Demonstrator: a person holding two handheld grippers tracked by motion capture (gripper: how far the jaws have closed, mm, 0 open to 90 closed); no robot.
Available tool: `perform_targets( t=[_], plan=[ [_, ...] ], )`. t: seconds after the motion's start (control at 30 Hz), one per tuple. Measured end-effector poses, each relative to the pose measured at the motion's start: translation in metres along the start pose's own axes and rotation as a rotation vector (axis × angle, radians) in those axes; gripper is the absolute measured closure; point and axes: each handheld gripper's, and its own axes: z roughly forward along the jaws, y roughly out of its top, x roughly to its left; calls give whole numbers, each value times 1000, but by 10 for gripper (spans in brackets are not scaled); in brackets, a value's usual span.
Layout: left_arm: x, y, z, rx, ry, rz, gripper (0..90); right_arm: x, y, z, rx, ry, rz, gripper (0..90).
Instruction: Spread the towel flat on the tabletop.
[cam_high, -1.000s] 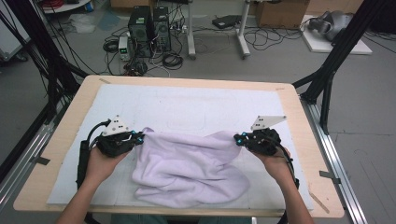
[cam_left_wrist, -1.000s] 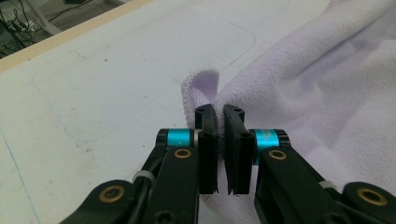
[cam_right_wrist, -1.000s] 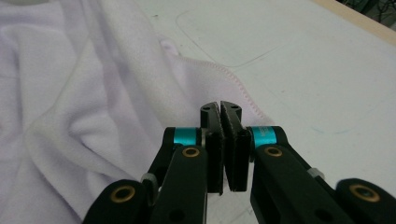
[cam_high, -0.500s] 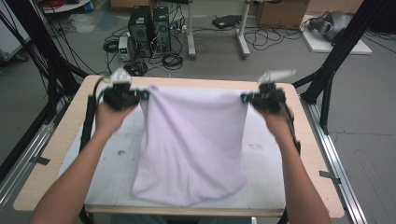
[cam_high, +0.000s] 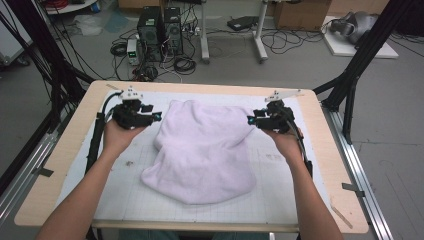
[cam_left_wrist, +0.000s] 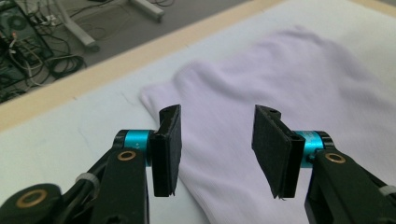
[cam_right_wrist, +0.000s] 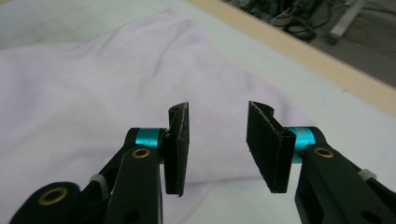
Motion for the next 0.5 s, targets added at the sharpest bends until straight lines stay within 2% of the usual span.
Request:
perform_targets(
  t=[0.1, 0.13, 0.17, 0.2, 0.23, 0.27, 0.3, 0.33, 0.43, 0.5],
  plan=[
    [-14, -19, -4, 9, -30, 24, 494, 22, -22, -1, -5, 65, -25, 571],
    [-19, -25, -6, 7, -39, 27, 494, 22, -22, -1, -5, 65, -25, 571],
    [-23, -30, -9, 14, -51, 31, 492, 28, -27, -2, 5, 77, -33, 561],
    [-27, -36, -11, 5, -64, 23, 475, 38, -37, -6, -2, 103, -43, 540],
    [-30, -41, -13, 1, -80, 12, 475, 38, -37, -6, -2, 103, -43, 540],
    [-33, -46, -16, -8, -88, -1, 447, 48, -47, -9, -8, 138, -54, 510],
    [-37, -50, -20, -10, -98, 3, 447, 48, -47, -9, -8, 138, -54, 510],
    [-41, -55, -24, -6, -98, 13, 413, 60, -58, -15, -11, 167, -76, 495],
    [-51, -67, -36, -12, -103, 41, 407, 67, -69, -20, -21, 178, -75, 491],
    [-57, -77, -44, -13, -117, 41, 400, 73, -78, -25, -35, 185, -67, 491]
  ],
)
